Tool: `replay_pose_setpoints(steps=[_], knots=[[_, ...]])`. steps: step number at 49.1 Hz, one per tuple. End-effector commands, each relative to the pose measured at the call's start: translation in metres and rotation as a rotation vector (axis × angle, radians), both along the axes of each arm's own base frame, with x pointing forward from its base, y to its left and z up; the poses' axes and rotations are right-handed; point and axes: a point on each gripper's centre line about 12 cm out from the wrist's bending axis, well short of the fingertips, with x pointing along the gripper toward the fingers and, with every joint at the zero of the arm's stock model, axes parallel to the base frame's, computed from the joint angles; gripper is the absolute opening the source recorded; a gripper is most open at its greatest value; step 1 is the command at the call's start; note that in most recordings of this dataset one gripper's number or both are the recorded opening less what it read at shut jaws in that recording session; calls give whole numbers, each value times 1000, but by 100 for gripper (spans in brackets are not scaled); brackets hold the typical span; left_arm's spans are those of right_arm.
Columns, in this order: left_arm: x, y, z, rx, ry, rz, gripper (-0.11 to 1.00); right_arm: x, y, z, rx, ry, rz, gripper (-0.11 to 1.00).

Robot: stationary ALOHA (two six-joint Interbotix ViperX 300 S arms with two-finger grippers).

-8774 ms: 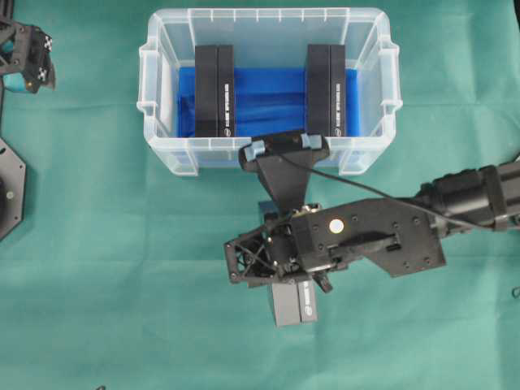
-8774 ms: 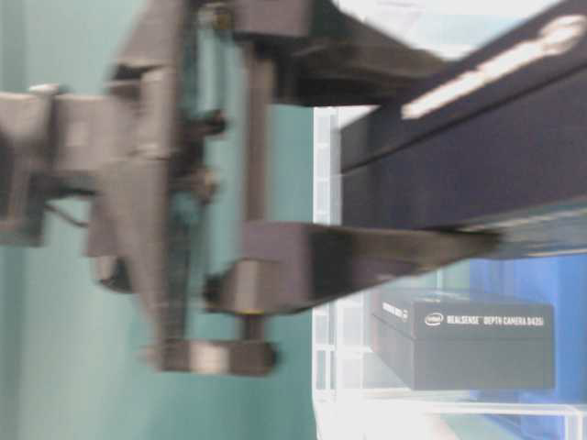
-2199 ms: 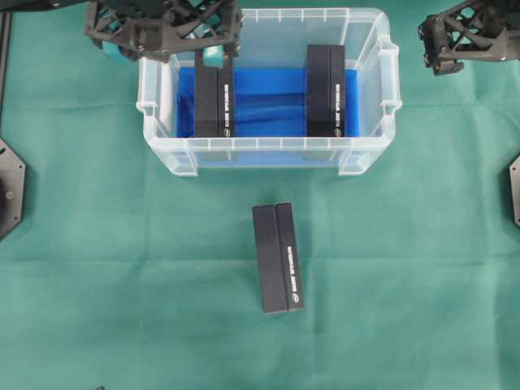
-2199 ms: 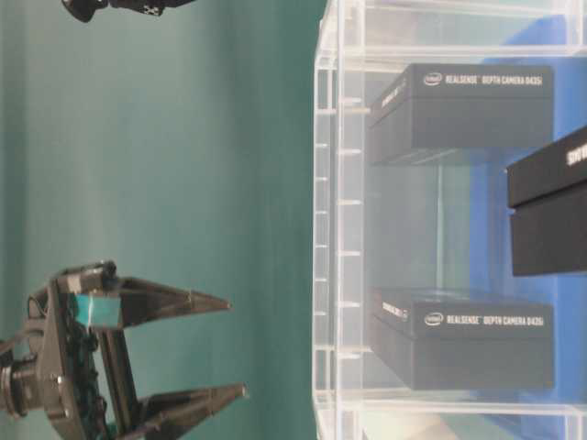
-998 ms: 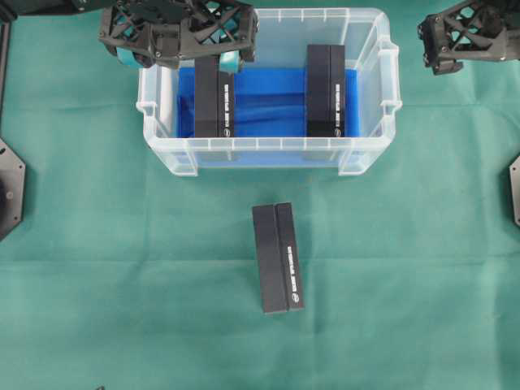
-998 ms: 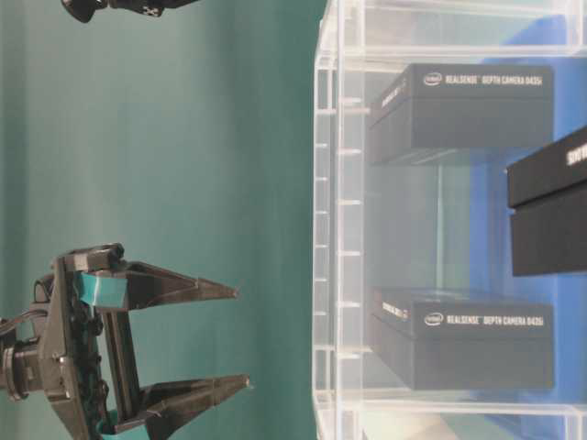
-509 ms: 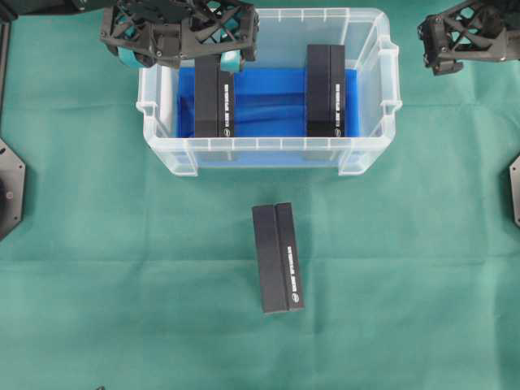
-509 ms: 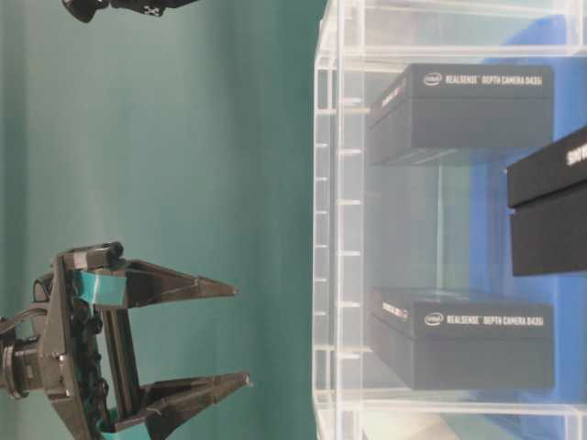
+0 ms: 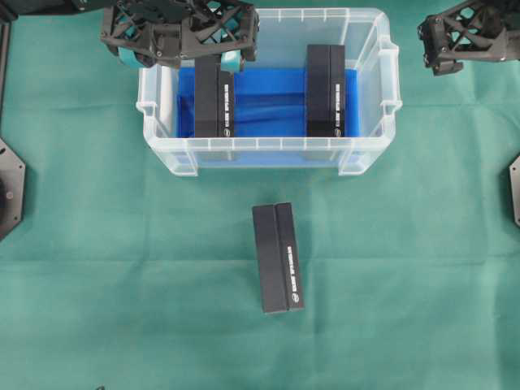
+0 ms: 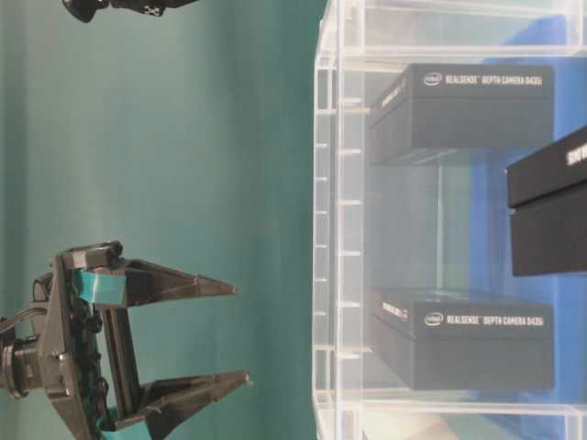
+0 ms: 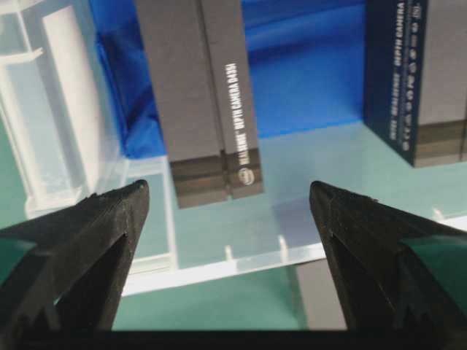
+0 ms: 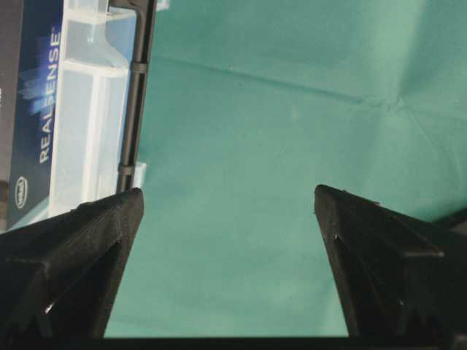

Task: Take out the box from the case.
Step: 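Lower the left gripper around the left box in the case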

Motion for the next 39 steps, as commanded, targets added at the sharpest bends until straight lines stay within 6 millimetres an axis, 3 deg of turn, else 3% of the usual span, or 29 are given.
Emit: replay_pose_setpoints(steps=[1,39], knots=[[3,0,14,19,-58,-4,89,0,-1,4,-9,-16,1,93],[1,1,-25,0,-2,16,89,0,-1,-1,-10,-19,2,93]])
